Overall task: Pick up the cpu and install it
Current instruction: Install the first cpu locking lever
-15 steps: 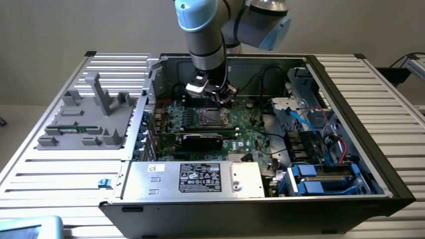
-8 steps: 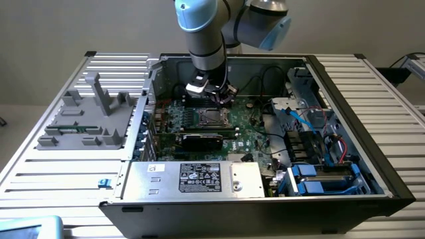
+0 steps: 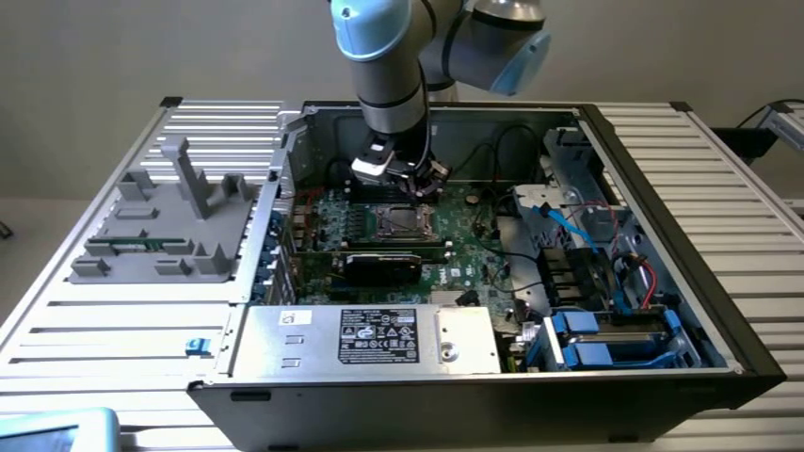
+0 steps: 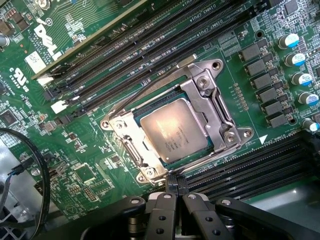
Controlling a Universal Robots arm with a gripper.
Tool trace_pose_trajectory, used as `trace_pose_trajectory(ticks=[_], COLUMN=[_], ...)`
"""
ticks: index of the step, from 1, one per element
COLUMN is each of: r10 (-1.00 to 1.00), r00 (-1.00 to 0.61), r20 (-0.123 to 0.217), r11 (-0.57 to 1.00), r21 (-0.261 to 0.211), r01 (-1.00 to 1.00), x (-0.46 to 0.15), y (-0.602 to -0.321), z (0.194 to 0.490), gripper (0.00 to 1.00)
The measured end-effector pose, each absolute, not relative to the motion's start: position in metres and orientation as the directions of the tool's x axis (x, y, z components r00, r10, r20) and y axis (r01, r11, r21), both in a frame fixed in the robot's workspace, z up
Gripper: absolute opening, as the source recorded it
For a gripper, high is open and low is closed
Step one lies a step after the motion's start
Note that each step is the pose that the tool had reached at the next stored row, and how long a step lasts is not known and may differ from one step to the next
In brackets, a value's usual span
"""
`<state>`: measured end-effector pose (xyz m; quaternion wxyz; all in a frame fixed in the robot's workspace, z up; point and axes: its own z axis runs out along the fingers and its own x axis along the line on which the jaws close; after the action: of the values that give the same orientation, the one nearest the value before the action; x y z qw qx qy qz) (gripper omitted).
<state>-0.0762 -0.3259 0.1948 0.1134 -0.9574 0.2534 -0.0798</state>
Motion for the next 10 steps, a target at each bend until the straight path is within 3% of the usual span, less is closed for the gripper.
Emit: trace_pose_trajectory(ticks=[10], r10=[-0.504], r00=[0.859], r20=[0.094], r11=[-0.845], r21=[-0.261], r01=[-0.467], x=[-0.0762], y=[-0.3260], z=[0.1946], gripper=[0.11])
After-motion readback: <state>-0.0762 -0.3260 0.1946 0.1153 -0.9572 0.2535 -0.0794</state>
